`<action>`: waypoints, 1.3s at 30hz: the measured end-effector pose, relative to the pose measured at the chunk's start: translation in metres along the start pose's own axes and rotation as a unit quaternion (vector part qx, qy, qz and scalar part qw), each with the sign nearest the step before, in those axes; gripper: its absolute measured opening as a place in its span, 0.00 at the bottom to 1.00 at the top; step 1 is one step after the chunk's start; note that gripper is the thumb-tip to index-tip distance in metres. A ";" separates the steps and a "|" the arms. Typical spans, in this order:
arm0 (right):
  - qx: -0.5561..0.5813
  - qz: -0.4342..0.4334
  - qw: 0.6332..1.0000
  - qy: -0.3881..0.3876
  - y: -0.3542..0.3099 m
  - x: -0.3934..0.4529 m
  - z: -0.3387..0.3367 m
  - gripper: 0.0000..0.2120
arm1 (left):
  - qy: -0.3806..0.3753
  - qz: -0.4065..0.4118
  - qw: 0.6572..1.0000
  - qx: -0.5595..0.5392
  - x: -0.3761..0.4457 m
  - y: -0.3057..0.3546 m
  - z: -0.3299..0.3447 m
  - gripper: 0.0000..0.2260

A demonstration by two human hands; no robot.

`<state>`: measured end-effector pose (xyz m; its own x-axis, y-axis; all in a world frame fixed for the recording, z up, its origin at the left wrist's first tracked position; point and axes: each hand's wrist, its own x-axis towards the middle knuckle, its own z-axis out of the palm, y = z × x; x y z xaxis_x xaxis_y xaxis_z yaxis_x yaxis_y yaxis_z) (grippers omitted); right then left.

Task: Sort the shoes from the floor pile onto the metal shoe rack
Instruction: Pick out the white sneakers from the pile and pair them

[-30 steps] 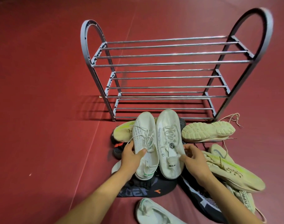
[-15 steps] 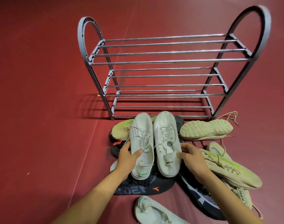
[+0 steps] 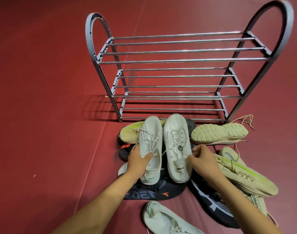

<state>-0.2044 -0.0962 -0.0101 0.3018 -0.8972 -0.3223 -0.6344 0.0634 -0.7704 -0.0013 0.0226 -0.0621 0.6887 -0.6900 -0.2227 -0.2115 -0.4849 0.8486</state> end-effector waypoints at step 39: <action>-0.014 -0.043 0.998 -0.037 0.015 0.013 0.000 0.08 | -0.079 -0.044 0.993 0.075 -0.006 0.025 -0.028 0.21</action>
<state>-0.2097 -0.1066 -0.0256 0.4080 -0.8637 -0.2959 -0.6225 -0.0260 -0.7822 0.0091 0.0293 -0.0260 0.5938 -0.7111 -0.3764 -0.2643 -0.6142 0.7435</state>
